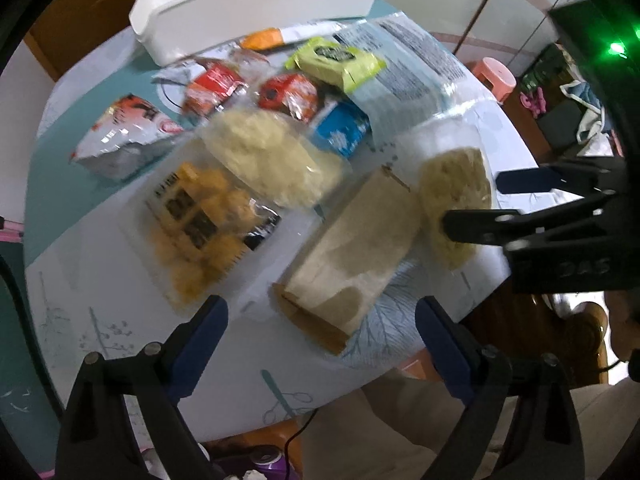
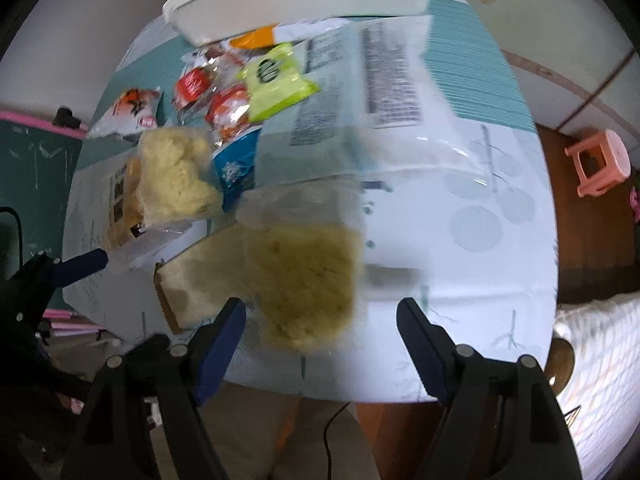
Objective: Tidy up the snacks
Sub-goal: 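Grasp the paper bread bag with the left tool while the right tool grasps a clear puffed-snack bag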
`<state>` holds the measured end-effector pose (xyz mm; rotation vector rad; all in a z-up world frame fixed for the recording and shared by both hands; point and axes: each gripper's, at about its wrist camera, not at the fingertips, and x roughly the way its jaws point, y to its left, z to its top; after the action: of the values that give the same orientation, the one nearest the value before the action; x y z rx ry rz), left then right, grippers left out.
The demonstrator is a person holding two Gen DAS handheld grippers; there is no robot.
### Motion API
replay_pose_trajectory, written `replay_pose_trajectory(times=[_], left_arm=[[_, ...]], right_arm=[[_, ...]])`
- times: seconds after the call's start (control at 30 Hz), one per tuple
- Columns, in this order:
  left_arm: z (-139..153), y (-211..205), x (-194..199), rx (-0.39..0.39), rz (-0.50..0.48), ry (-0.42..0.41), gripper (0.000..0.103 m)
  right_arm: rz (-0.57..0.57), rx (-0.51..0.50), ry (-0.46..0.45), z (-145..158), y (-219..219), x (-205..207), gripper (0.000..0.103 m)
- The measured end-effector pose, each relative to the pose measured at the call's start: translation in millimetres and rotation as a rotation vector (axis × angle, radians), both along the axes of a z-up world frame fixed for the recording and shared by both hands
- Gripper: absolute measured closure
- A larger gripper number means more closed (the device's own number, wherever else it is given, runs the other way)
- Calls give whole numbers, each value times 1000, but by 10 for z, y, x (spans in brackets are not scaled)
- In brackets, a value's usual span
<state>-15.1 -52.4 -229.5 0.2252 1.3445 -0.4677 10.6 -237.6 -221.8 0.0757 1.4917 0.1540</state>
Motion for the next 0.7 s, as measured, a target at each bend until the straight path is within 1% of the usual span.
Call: replay_pose_trajectory(times=[0.13,0.2,0.23,0.27,0.3,0.4,0.57,0.7], left_arm=[[-98,-56,-13,14,-6,5,9],[-128,-102,-23,11,-11,8,9],[-141,-123,-26,9,-14,9,9],[-158,-153,-30,10,-20,9,9],[-177,-184,-30,13,-26,7,9],[-285,-318,-4,40,-60,-12,9],[-357,-476,62,49,-100,-34,9],[-447,-660,148,78,-136,-42,9]], right_arm=[[49,-57,22,-187,161,31,25],[56,-98,31,-267,183,19,33],[58,-90,33,-293,183,11,45],[49,-57,43,-307,158,4,48],[40,-43,46,-307,137,2,48],[33,-74,33,-296,57,-23,49],[3,-82,32,-330,-57,-36,49],[-15,-84,34,-343,-190,-19,49]])
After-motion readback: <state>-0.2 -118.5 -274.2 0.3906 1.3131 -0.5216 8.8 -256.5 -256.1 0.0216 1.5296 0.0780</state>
